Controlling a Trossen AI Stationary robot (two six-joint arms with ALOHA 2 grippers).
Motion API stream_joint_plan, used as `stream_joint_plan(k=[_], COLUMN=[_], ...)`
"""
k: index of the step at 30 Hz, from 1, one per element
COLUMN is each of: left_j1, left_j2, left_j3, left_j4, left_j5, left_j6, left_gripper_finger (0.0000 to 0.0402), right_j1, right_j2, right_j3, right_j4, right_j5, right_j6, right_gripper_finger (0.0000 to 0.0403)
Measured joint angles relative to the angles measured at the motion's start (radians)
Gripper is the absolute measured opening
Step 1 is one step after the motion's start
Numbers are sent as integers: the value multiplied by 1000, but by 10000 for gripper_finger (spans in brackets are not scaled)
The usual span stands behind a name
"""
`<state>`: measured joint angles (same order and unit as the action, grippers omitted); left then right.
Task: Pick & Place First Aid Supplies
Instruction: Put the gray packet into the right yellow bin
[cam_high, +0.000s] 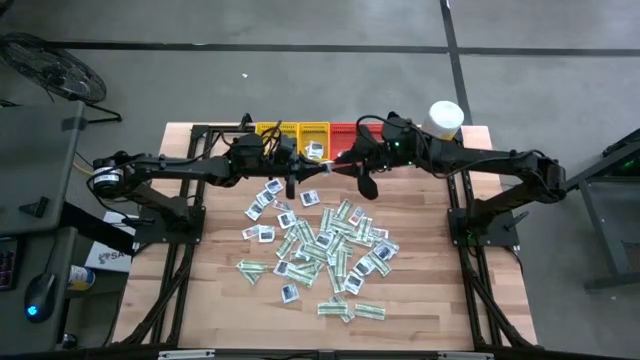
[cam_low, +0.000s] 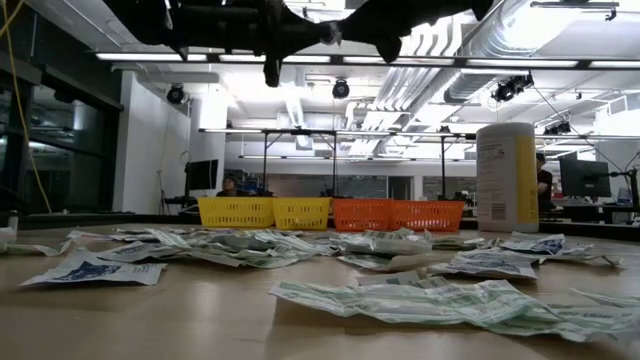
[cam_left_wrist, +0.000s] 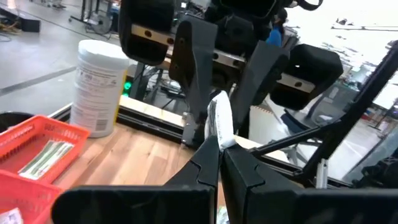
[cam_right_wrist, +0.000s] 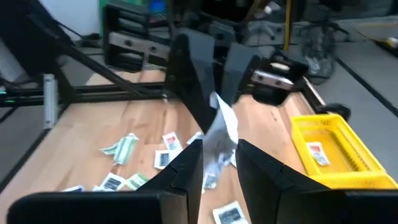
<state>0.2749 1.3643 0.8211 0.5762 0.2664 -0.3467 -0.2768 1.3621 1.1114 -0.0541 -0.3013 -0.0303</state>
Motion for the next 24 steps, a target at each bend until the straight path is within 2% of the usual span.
stream_joint_plan(k=[6, 12, 16, 21, 24], left_j1=[0, -1, -1, -1, 0], left_j2=[0, 0, 0, 0, 0], left_j3=[0, 0, 0, 0, 0], left_j4=[-3, -3, -3, -4, -9], left_j5=[18, 20, 22, -11, -53], left_j6=[-3, -3, -3, -3, -1], left_gripper_finger=[0, 0, 0, 0, 0], right_j1=[0, 0, -5, -6, -6], right_j2=[0, 0, 0, 0, 0], right_j3=[0, 0, 0, 0, 0], right_j4=[13, 7, 7, 0, -3], right_j5=[0, -50, -52, -51, -48], right_j6=[-23, -31, -37, -26, -7], right_gripper_finger=[90, 83, 59, 10, 7])
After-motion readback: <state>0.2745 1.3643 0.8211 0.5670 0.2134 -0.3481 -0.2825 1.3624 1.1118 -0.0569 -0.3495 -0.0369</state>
